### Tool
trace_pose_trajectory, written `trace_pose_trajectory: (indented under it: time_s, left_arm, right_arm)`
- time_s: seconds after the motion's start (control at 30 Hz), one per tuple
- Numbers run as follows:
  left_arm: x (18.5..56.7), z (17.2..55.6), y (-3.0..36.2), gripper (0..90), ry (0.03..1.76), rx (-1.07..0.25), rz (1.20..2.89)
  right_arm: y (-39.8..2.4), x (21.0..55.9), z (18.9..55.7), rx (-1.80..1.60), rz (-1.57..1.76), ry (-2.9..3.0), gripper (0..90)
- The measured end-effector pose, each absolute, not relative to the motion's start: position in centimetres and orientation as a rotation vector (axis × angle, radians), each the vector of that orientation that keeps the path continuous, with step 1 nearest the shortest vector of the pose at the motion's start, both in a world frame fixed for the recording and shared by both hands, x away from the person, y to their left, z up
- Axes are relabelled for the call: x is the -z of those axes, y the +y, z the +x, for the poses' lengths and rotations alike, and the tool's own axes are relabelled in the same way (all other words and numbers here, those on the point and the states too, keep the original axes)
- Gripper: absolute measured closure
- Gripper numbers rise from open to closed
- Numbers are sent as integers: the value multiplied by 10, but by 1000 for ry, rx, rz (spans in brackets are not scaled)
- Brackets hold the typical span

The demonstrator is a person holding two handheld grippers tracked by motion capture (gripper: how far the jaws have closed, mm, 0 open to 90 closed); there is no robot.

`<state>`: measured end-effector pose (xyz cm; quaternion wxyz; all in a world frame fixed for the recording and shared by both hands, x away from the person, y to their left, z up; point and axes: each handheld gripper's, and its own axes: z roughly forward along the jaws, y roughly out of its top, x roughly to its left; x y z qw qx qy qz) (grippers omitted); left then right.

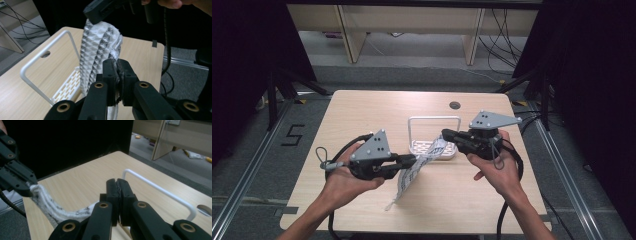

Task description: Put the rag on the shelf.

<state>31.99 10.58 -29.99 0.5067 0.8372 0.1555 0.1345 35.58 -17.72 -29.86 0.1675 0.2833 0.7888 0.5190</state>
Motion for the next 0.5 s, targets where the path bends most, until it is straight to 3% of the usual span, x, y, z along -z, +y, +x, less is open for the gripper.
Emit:
trace_pose_trajectory:
  time_s: [0.5]
  left_arm:
    - [278,361,95,847,425,-355,1961]
  right_arm:
    - [-202,278,364,-1479,904,2124,893]
